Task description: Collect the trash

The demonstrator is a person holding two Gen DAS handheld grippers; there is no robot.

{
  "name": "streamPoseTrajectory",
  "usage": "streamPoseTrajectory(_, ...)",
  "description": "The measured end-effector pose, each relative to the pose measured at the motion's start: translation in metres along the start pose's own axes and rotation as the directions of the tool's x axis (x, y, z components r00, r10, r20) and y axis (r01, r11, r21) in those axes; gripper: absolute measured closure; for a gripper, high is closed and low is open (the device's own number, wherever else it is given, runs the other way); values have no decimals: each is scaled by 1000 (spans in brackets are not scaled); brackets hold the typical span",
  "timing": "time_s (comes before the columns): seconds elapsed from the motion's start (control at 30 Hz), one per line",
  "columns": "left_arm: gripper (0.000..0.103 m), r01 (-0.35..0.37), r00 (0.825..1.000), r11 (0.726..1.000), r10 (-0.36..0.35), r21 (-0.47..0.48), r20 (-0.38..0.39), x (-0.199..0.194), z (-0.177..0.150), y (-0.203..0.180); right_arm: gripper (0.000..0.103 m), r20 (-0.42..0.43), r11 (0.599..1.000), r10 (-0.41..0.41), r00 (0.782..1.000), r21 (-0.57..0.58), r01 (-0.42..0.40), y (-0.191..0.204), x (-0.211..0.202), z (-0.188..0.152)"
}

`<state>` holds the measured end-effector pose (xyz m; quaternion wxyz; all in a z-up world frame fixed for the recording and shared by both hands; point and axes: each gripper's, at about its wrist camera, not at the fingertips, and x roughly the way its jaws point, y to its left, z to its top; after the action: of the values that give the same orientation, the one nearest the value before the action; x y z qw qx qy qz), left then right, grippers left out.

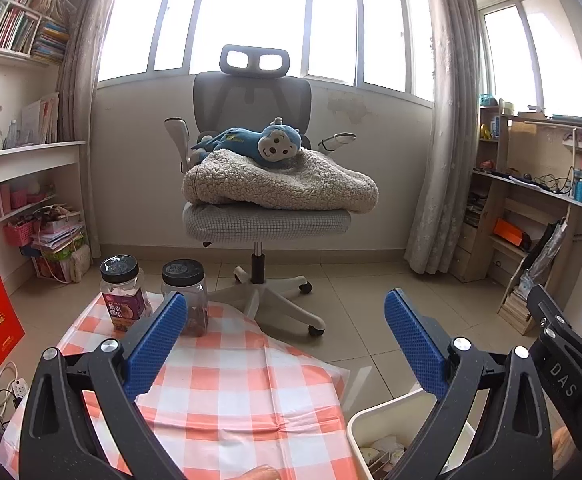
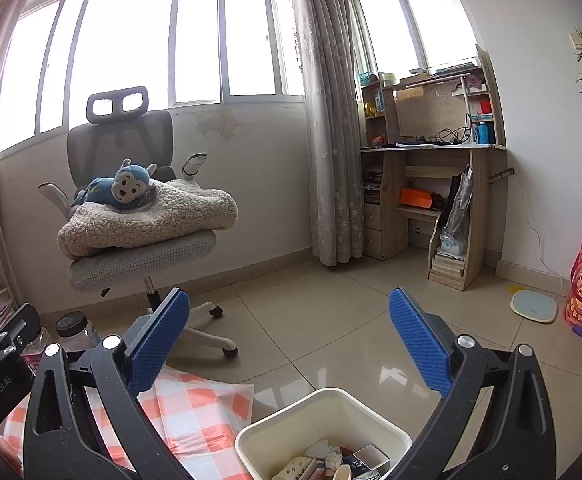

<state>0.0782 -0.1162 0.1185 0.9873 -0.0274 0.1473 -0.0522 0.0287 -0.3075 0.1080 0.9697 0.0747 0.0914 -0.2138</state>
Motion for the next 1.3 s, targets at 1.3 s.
streamPoseTrajectory(1.3, 7, 7, 999, 1000, -7, -3, -38, 10, -11, 0, 7, -27, 998, -12, 1000, -60, 11, -2, 7, -9)
